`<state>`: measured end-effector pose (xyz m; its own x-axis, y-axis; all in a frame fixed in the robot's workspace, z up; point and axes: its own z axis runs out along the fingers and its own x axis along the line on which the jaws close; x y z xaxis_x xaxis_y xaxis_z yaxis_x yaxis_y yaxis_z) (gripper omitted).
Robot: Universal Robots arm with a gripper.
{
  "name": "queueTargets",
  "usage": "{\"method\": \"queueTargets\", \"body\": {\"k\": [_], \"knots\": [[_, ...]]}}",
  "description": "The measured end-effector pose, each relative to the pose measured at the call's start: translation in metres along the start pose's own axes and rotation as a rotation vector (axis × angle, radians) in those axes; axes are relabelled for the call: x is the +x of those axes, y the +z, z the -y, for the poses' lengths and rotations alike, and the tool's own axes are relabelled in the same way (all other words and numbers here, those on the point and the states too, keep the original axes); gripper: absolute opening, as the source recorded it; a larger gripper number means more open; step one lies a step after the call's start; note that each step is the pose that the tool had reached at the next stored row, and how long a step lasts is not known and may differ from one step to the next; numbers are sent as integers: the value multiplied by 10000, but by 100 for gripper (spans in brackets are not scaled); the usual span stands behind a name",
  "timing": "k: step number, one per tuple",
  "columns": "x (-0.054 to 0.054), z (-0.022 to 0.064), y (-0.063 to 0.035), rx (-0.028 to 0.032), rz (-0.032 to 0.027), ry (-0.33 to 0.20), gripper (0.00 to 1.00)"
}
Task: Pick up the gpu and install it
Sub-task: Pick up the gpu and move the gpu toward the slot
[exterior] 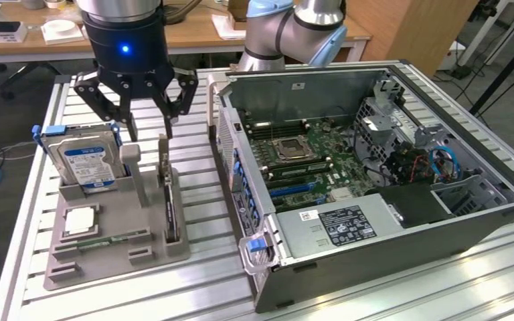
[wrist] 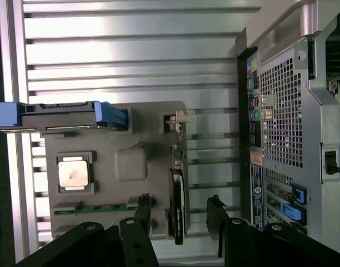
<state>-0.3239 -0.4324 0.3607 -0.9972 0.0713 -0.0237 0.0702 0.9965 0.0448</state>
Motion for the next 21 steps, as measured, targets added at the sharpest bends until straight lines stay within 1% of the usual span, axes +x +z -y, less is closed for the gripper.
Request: {"method": "queueTargets", "body": {"k": [21], "knots": [[2,10,117,0,0,-1,53]]}}
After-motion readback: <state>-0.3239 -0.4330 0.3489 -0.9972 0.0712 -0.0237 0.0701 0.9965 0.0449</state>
